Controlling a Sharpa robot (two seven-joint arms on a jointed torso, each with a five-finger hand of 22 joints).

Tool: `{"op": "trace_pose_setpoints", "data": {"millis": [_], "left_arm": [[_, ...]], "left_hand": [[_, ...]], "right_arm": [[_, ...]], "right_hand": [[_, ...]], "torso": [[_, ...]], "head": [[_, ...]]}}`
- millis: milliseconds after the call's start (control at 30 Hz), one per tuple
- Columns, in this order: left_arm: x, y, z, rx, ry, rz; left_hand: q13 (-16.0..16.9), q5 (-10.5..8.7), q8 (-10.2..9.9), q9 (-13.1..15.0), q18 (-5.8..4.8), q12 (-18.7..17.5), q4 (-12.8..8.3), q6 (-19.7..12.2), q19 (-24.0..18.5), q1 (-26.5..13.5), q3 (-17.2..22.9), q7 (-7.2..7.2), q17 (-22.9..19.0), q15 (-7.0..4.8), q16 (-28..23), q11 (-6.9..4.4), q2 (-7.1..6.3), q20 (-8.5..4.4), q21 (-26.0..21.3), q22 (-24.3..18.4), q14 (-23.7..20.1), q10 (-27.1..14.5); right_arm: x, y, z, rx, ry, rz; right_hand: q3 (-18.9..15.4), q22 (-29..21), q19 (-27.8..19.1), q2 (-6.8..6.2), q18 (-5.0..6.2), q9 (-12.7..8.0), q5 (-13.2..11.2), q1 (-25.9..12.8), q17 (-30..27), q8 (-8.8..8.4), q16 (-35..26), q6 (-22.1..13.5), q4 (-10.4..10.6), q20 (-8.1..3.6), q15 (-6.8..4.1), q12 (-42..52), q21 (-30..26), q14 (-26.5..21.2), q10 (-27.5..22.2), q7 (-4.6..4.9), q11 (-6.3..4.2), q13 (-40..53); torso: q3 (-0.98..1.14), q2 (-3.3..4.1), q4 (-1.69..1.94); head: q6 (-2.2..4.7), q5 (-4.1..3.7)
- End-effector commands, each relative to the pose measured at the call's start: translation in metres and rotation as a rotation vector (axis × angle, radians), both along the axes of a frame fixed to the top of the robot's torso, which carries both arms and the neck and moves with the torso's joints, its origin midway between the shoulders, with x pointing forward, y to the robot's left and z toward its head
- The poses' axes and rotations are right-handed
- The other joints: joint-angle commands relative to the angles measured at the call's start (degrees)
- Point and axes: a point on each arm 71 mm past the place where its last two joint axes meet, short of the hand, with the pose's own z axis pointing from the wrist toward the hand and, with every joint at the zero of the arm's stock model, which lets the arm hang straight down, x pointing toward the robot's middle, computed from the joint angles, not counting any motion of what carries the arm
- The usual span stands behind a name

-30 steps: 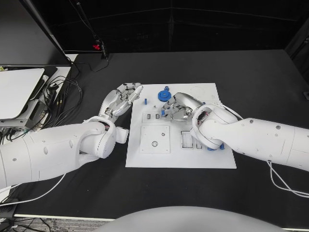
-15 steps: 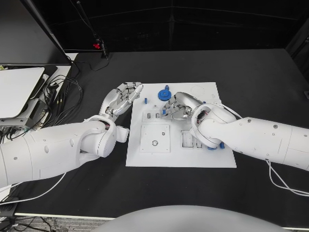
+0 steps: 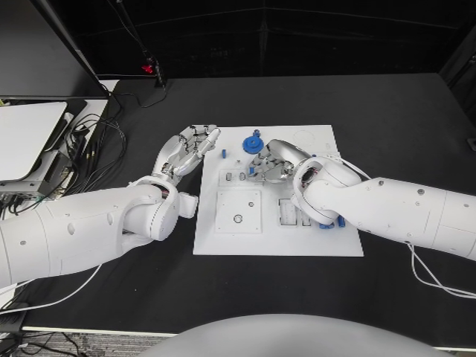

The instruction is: Assemble the parts on the task board

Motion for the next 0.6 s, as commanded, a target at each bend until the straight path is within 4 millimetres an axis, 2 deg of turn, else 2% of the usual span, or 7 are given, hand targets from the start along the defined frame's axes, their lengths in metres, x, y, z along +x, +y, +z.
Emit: {"op": "trace_pose_setpoints", "data": {"millis": [33, 600], "left_arm": [[-0.0056, -0.0019, 0.0195, -0.069, -0.262, -0.038], [-0.0055, -0.0016, 0.0193, -0.069, -0.260, -0.038]], "left_hand": [[-0.1, 0.30, 0.2, -0.1, 0.64, 0.4, 0.0, 0.4, -0.1, 0.1, -0.4, 8.94, 0.0, -0.01, 0.3, 0.13, 0.23, 0.05, 0.3, 0.1, 0.5, 0.4], [-0.1, 0.30, 0.2, -0.1, 0.64, 0.4, 0.0, 0.4, -0.1, 0.1, -0.4, 8.94, 0.0, -0.01, 0.3, 0.13, 0.23, 0.05, 0.3, 0.1, 0.5, 0.4]], "right_arm": [[-0.0004, 0.0006, -0.0018, -0.016, 0.012, 0.011], [-0.0011, 0.0043, -0.0039, -0.031, 0.036, 0.028]], "right_hand": [[-0.1, 14.7, 5.5, 0.47, -0.24, 0.1, -0.3, 0.2, 15.1, 0.10, 0.1, -0.2, -0.4, 0.36, 0.33, 0.1, -0.3, 6.1, 6.1, 0.02, 0.42, 15.1], [0.1, 14.6, 5.4, 0.30, -0.20, 0.0, -0.5, 0.6, 15.1, -0.26, 0.1, -0.3, -0.8, 0.42, 0.31, 0.1, -0.4, 6.1, 6.1, -0.24, 0.24, 15.1]], "torso": [[0.04, 0.00, 0.05], [0.02, 0.00, 0.02]], "head": [[-0.03, 0.12], [-0.18, 0.19]]}}
